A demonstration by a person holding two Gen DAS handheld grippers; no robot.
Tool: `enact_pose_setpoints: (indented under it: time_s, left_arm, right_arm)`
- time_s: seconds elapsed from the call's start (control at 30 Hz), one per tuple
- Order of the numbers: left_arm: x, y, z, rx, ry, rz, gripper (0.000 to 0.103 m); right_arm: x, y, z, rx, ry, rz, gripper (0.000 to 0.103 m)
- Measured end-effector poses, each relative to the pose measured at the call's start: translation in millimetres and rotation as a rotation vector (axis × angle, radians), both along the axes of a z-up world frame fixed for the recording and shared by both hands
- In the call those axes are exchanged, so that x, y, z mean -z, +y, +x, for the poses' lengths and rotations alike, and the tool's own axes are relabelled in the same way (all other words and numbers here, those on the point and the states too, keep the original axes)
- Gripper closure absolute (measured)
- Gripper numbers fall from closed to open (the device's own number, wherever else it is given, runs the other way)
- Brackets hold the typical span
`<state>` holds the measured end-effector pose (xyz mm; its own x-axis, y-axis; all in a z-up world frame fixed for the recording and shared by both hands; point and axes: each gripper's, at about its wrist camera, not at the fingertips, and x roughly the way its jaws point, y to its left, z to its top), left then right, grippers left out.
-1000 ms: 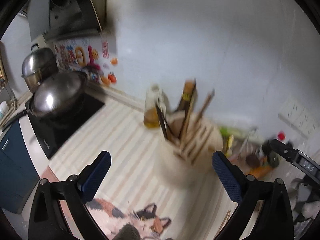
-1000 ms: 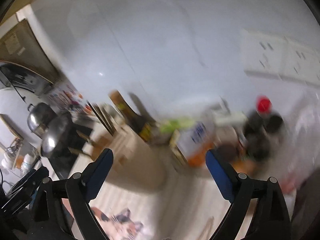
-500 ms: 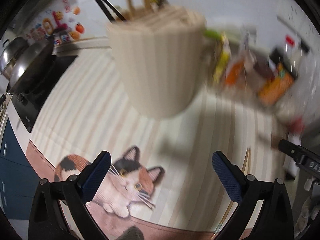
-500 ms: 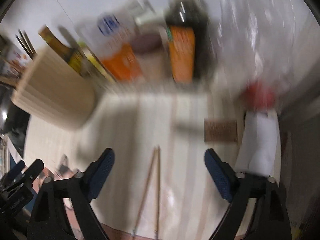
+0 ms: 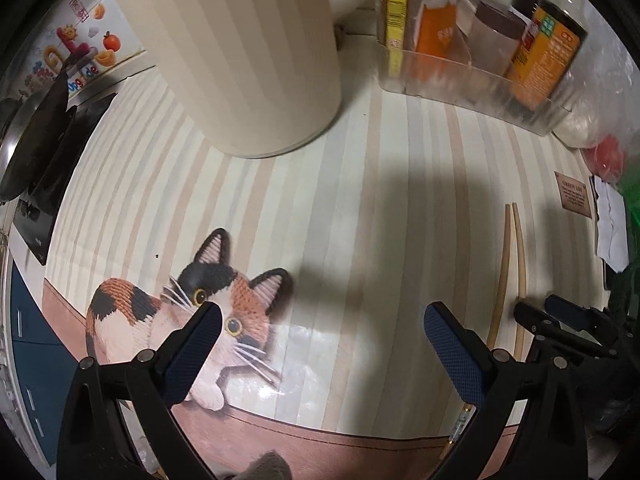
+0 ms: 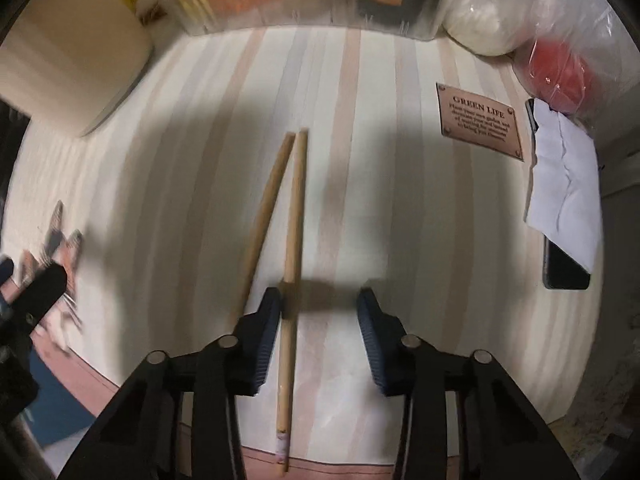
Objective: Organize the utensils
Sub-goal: 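Open both tools over the holder and move them back to the counter, then grasp a wooden chopstick with the left tool while the right tool grasps another wooden chopstick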
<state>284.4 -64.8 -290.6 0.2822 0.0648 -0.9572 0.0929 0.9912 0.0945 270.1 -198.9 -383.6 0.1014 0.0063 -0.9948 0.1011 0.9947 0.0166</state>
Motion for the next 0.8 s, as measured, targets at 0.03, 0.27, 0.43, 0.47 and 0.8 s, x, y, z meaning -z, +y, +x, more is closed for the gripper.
enact_pose_setpoints:
  time_s: [0.03, 0.27, 0.43, 0.47, 0.8]
  left_arm:
    - [0.0, -1.8, -0.8, 0.003, -0.002, 0.003, 0.000]
    - [4.8, -36.7, -10.7, 0.088, -0.005, 0.024, 0.000]
    - [15.1, -75.1, -20.6, 0.177, 0.009, -0.003, 0.000]
    - [19.2, -84.6, -22.6, 0.200, 0.017, -0.003, 0.001]
    - [52.5, -136.6, -23.2, 0.315, 0.086, -0.028, 0.055]
  right_arm:
    - [0.6, 1.1, -1.7, -0.007, -0.005, -0.015, 0.071]
    - [4.4, -38.2, -11.1, 0.049, -0.002, -0.022, 0.096]
    - [6.5, -83.3, -21.4, 0.142, 0.014, -0.008, 0.096]
    - [7.0, -92.6, -23.9, 0.164, 0.015, 0.000, 0.096]
    - [9.4, -136.0, -39.2, 0.217, 0.024, 0.020, 0.096]
